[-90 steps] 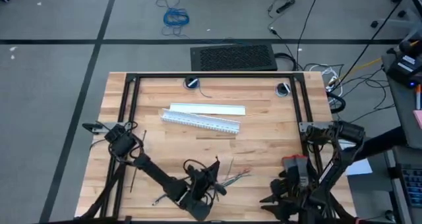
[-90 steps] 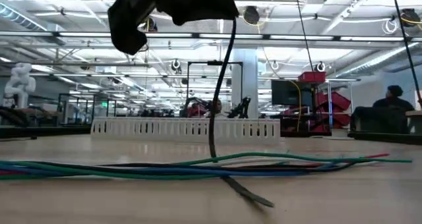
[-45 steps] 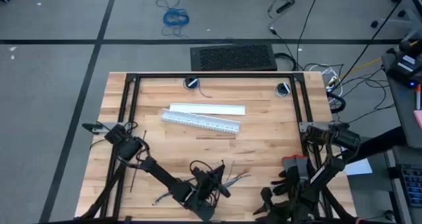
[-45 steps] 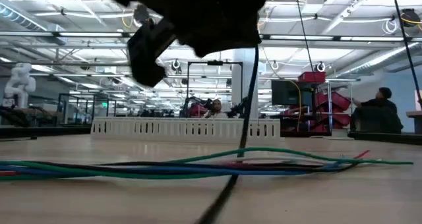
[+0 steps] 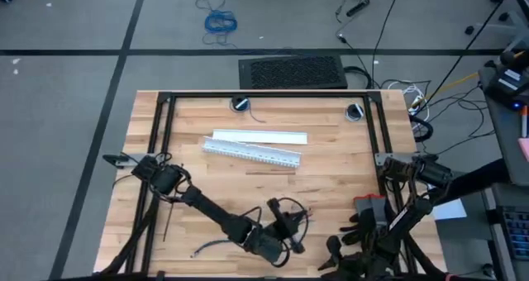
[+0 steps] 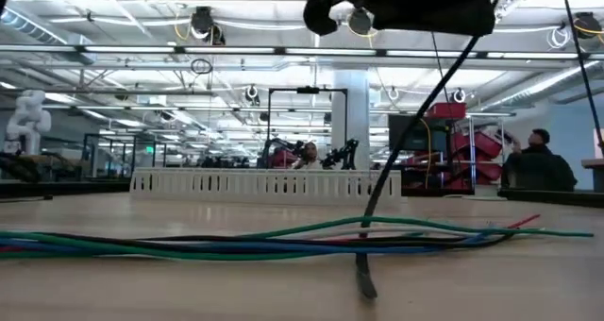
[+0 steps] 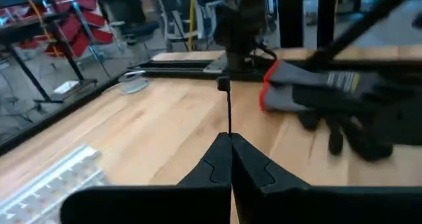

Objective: Ziptie cables
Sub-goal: Wrap the cable wire using a zip tie

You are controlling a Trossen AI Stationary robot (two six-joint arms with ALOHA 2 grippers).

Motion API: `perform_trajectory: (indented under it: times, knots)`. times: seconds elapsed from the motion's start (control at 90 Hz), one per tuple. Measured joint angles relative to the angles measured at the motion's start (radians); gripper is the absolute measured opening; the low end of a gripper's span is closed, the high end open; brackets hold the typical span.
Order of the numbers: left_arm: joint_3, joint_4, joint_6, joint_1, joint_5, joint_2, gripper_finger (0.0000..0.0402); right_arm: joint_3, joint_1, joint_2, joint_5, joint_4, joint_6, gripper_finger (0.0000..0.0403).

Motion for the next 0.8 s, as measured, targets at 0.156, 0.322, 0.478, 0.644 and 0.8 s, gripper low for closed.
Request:
perform_trajectory:
  times: [0.156, 0.322, 0.478, 0.644, 0.8]
  knots:
    - [0.000, -0.206, 0.015, -0.053, -0.245, -0.030, 0.0000, 0.000, 0.000, -0.001, 0.001, 0.001, 0.007, 0.0098]
    - [0.000, -0.306, -0.153, -0.081, -0.286, -0.048, 0.0000, 0.000, -0.008, -0.001, 0.001, 0.001, 0.003, 0.0098]
    - [0.000, -0.459, -0.480, -0.111, -0.244, -0.048, 0.0000, 0.000, -0.025, -0.002, 0.000, 0.001, -0.001, 0.0098]
    - [0.000, -0.462, -0.640, -0.135, -0.265, -0.048, 0.0000, 0.000, -0.056, -0.002, -0.018, 0.037, -0.004, 0.0098]
    - [0.000, -0.367, -0.642, -0.148, -0.265, -0.048, 0.0000, 0.000, -0.093, -0.002, -0.018, 0.093, -0.029, 0.0098]
